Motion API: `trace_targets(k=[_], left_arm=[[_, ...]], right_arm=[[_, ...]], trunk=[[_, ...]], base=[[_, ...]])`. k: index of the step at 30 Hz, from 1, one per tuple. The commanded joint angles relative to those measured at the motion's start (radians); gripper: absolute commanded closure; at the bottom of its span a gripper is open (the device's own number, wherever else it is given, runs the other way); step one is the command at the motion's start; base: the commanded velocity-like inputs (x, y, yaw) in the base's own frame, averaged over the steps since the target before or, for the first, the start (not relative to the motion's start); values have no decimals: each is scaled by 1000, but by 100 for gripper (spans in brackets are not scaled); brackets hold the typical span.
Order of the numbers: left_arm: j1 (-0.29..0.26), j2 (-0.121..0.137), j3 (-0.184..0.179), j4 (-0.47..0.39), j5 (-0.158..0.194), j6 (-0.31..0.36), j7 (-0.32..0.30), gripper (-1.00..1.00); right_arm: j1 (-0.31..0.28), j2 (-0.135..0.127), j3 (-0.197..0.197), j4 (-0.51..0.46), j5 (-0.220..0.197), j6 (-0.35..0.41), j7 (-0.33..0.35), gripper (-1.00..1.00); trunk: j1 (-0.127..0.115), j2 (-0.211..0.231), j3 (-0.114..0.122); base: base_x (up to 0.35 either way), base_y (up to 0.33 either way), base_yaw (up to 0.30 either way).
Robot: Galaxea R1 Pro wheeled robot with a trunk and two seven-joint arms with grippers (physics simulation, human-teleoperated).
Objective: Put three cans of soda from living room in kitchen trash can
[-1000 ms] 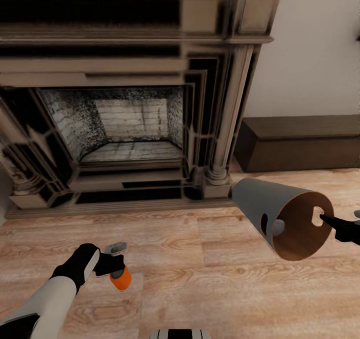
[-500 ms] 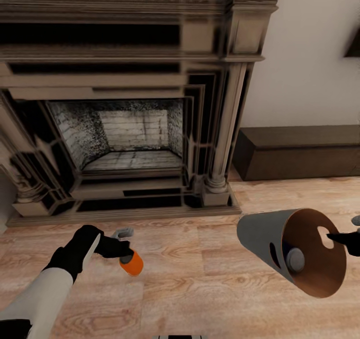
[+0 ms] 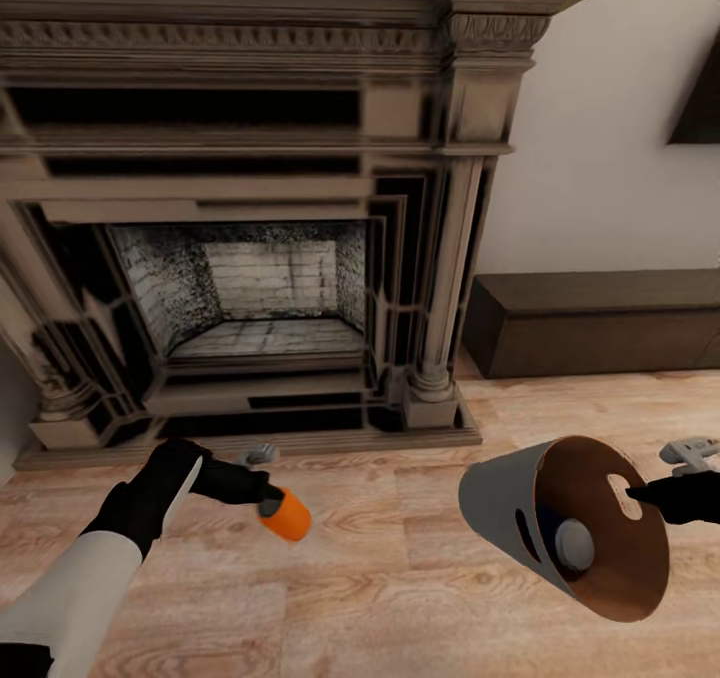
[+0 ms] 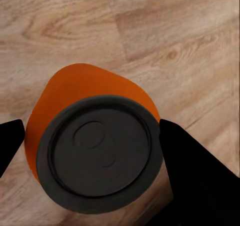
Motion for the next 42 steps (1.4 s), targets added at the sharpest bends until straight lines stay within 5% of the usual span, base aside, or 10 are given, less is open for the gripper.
trace_targets(k=[1, 6, 23, 28, 35, 42], left_arm=[[0, 0, -2, -4, -8, -3, -16, 100], [0, 4, -11, -57, -8, 5, -111, 100], [2, 51, -43, -196, -7, 23, -358, 100], [3, 60, -48, -205, -6, 20, -381, 100], [3, 63, -59, -212, -6, 17, -387, 100], [4, 67, -73, -220, -7, 15, -385, 100]], right_arm=[[-2, 1, 13, 0, -12, 10, 4, 100], [-5, 12, 76, 1, -10, 10, 1, 100], [-13, 34, 124, 8, -17, 10, 1, 100], [-53, 64, 138, 11, -10, 10, -16, 100], [-139, 113, 228, 46, -7, 10, -110, 100], [-191, 124, 284, 142, -6, 10, -125, 100]], trunk=[[-1, 0, 4], [-3, 1, 23], [-66, 117, 77], [-85, 152, 93], [-112, 201, 115], [-120, 215, 121]], base=[[0, 0, 0], [0, 0, 0], [0, 0, 0], [0, 0, 0], [0, 0, 0], [0, 0, 0]])
